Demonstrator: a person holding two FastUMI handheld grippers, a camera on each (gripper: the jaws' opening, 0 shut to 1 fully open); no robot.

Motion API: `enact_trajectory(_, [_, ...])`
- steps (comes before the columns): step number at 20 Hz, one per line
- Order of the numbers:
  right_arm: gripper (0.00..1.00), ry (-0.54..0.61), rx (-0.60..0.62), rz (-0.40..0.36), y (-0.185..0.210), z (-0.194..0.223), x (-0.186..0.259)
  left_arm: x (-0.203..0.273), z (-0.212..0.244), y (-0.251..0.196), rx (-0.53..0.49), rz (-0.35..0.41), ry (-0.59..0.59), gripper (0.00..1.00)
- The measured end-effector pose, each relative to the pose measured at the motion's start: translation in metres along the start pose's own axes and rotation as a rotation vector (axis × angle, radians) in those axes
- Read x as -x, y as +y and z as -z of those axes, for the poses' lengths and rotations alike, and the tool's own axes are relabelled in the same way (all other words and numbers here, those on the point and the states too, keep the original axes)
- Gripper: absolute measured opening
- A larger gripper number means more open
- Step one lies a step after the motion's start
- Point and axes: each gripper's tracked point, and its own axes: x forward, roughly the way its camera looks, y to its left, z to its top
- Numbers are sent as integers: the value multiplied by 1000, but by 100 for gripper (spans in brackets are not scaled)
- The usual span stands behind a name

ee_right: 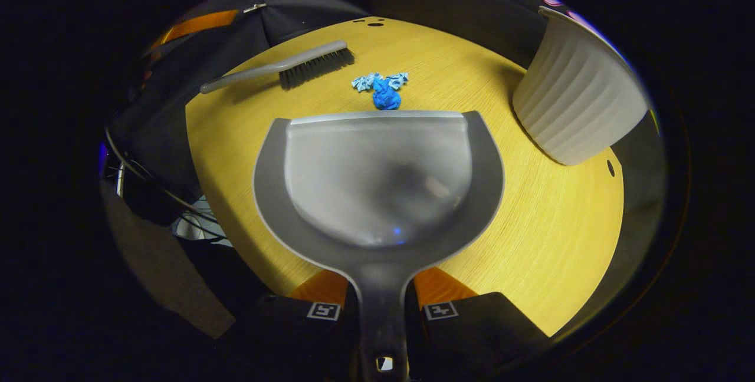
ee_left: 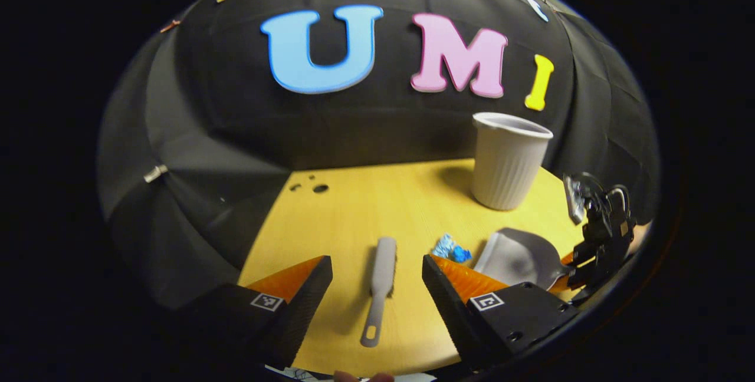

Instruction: Pick up the small broom and dustpan from the desktop, sweep the trash into the dustpan with the broom, and then empty the trash into the garbage bin.

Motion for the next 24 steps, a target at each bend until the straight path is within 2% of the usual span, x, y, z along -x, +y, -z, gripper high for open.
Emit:
enact_trajectory(6, [36,11,-10,21,-8,3,3,-53,74,2,-43,88,288,99])
enact_trajectory(8, [36,13,-7,25,-10,2,3,-64,93,3,-51,92,365,99])
enact_trajectory(15, [36,22,13,17,-12,2,5,-99,133,13,-60,54,519,95])
enact_trajectory(20, [36,30,16,4,-12,2,3,-110,135,13,-51,58,553,89])
enact_trajectory(22, [36,33,17,0,-12,2,2,-118,134,12,-58,59,546,78])
enact_trajectory(23, [36,35,18,-2,-13,2,2,-121,134,10,-62,65,554,69])
enact_trajectory(24, [36,37,18,-7,-13,2,2,-121,131,11,-81,60,548,51])
